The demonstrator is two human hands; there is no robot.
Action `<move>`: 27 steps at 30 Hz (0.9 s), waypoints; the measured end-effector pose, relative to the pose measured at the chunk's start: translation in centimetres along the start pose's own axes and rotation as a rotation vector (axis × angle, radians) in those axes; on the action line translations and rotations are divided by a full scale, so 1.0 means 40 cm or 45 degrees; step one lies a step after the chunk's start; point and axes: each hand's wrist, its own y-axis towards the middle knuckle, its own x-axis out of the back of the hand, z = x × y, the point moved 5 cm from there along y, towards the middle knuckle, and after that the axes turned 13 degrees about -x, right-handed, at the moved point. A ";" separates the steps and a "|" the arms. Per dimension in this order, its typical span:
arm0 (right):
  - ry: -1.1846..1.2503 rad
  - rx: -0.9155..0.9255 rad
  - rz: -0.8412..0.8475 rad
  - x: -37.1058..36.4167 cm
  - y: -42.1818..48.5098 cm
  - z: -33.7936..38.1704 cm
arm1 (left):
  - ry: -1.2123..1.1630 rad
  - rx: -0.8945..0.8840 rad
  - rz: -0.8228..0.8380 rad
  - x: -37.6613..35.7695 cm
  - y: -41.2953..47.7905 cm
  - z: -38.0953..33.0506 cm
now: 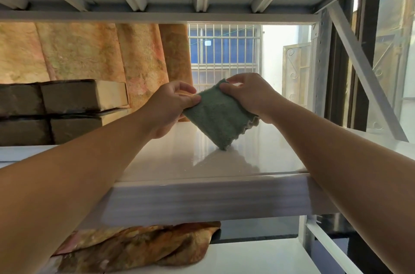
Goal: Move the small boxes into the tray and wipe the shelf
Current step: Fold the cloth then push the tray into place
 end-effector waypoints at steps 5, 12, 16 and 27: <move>0.508 -0.106 0.120 0.018 -0.008 0.002 | -0.230 0.240 0.271 -0.034 -0.018 0.015; 0.531 -0.027 0.211 0.018 -0.024 0.024 | -0.240 0.287 0.424 -0.042 -0.035 0.003; 0.352 0.055 0.254 0.006 -0.020 0.033 | -0.200 0.327 0.432 -0.045 -0.040 0.018; -0.242 0.184 0.459 -0.056 -0.037 0.021 | -0.260 0.265 -0.025 0.009 -0.001 0.033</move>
